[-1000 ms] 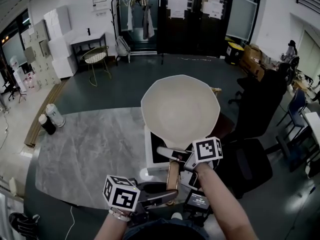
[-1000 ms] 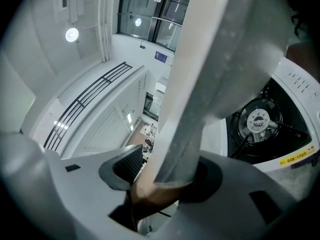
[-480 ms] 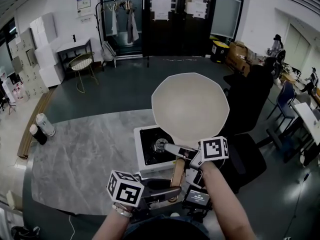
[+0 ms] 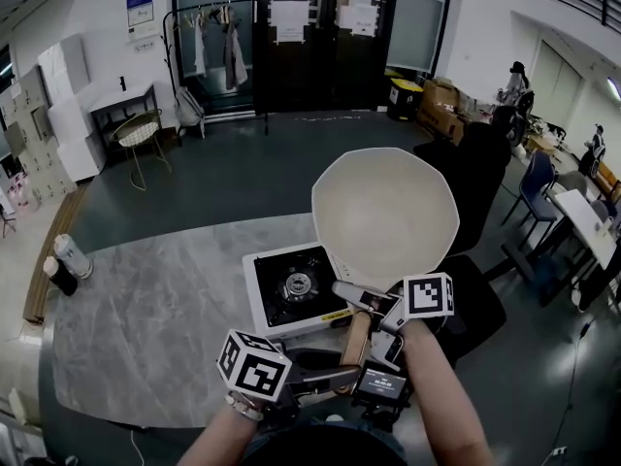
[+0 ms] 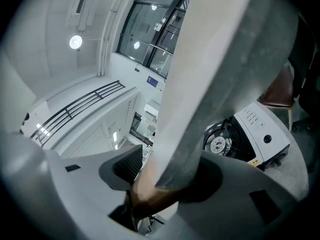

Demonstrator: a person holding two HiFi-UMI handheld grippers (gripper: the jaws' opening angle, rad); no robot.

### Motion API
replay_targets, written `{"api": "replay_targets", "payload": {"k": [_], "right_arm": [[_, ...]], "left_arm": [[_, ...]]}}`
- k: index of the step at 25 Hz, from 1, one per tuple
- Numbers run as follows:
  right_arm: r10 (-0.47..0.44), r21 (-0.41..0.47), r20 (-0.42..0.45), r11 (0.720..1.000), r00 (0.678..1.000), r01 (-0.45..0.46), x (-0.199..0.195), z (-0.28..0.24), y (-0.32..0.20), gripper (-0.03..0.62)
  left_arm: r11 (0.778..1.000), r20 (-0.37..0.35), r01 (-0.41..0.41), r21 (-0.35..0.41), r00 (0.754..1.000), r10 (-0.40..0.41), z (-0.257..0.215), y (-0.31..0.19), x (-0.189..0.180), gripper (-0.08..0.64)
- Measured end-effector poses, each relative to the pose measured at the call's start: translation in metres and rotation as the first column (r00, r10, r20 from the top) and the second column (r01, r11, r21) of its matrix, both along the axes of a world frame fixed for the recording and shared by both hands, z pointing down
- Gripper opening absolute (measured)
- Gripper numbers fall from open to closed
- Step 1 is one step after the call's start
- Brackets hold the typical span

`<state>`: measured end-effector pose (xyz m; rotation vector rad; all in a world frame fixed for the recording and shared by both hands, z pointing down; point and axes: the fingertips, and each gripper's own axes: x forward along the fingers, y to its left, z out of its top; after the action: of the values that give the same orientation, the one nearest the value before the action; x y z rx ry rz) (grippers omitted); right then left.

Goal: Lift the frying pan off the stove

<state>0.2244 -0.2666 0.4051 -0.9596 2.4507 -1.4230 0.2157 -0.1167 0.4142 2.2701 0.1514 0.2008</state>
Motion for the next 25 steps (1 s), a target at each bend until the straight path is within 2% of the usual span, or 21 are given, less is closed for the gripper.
{"api": "replay_targets", "payload": {"k": [4,8,11,17,25], "right_arm": [[0.035,-0.019,0.023,0.999,0.999,-0.035,0.011,-0.001,0.003,0.232],[0.047,0.007,-0.009,0.999,0.999,-0.047,0.019,0.000,0.003,0.232],[0.058,-0.008,-0.009,0.998,0.998,-0.058,0.021,0.000,0.004,0.232],[0.054,-0.004,0.010,0.999,0.999,-0.054,0.017,-0.003,0.006,0.232],[0.055,0.009,-0.029,0.998,0.998,-0.055,0.021,0.001,0.005,0.232]], "left_arm": [[1.000,0.000,-0.020,0.003,1.000,0.020,-0.002,0.000,0.005,0.155],[0.999,0.006,-0.032,0.008,0.999,0.032,-0.001,0.001,0.009,0.153],[0.999,0.010,-0.040,0.010,0.999,0.040,-0.001,0.003,0.010,0.153],[0.999,0.014,-0.050,0.009,0.999,0.050,0.000,0.005,0.012,0.155],[0.999,0.016,-0.050,0.010,0.999,0.050,-0.001,0.005,0.010,0.155]]}}
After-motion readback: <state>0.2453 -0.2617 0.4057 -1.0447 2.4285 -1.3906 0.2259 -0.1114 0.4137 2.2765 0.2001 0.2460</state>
